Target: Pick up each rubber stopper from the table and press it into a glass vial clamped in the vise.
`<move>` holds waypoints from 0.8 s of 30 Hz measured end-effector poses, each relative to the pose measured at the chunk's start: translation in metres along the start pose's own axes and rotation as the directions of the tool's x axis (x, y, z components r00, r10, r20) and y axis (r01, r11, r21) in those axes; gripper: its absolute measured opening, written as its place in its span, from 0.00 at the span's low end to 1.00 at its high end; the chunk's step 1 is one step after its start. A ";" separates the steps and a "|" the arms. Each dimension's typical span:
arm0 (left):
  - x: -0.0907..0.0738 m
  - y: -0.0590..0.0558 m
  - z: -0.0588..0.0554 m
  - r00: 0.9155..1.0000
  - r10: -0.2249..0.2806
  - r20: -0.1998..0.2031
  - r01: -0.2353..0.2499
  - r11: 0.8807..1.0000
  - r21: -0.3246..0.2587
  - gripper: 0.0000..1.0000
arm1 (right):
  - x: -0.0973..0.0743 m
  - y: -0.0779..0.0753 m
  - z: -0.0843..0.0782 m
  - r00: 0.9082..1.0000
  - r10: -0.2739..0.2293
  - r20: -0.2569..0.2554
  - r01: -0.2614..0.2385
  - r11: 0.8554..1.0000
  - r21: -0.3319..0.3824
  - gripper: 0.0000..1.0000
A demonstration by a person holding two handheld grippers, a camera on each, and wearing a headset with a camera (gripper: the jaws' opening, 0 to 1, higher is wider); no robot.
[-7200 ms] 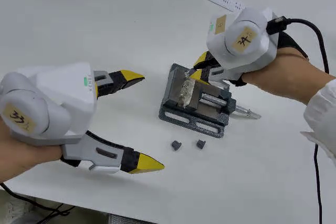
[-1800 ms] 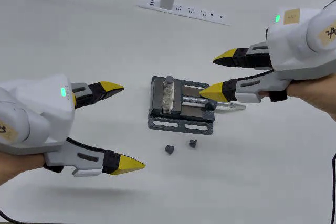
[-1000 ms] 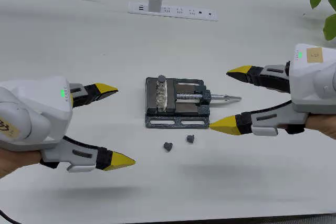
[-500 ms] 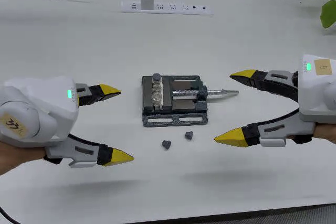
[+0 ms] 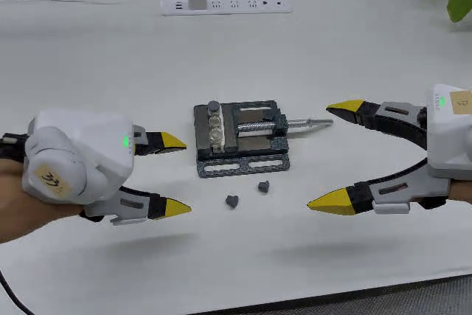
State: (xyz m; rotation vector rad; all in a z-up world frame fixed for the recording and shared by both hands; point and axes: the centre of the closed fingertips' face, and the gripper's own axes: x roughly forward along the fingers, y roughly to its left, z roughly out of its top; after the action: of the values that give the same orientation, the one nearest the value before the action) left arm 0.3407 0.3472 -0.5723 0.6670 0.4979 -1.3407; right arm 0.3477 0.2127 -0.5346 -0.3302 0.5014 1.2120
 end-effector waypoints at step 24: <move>0.078 -0.028 -0.017 0.971 -0.204 -0.127 0.225 0.959 0.175 0.11 | -0.010 -0.003 -0.008 1.000 -0.012 0.012 0.012 0.999 0.029 0.88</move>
State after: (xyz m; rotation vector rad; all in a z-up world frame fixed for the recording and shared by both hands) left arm 0.3270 0.3003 -0.6413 0.8637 0.5466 -1.5762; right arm 0.3464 0.1996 -0.5363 -0.3003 0.5054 1.1931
